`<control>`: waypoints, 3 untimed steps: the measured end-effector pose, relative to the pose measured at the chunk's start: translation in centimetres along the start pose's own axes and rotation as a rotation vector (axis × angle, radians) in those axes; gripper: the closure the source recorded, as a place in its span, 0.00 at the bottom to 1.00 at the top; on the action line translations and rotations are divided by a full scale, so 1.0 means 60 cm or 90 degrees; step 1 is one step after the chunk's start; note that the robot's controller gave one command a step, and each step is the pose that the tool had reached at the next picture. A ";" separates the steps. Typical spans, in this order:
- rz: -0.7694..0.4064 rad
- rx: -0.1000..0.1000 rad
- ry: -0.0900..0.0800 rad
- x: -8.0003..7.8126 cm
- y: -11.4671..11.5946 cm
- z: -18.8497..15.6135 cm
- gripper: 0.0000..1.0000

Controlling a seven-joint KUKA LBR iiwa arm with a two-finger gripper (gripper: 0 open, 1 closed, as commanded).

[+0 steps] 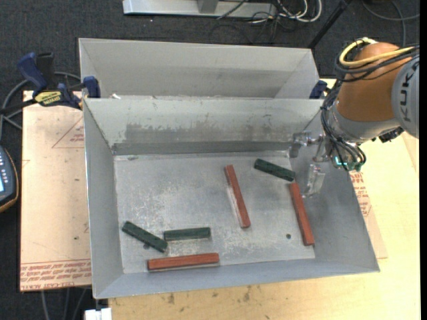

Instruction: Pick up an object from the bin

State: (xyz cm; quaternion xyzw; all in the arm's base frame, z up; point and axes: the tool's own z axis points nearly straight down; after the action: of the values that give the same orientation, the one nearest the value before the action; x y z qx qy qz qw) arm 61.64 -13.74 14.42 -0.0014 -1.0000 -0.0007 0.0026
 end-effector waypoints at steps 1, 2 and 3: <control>-0.095 -0.001 -0.004 -0.065 0.062 0.130 0.00; -0.095 0.001 -0.006 -0.066 0.059 0.123 1.00; -0.177 0.002 -0.011 -0.041 0.081 -0.083 1.00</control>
Offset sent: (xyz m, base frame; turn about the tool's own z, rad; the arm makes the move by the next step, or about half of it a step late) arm 0.0385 0.0342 -0.0742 -0.1490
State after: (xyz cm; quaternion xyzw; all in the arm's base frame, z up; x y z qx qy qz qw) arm 64.12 -8.87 19.39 0.1371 -0.9905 0.0009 -0.0058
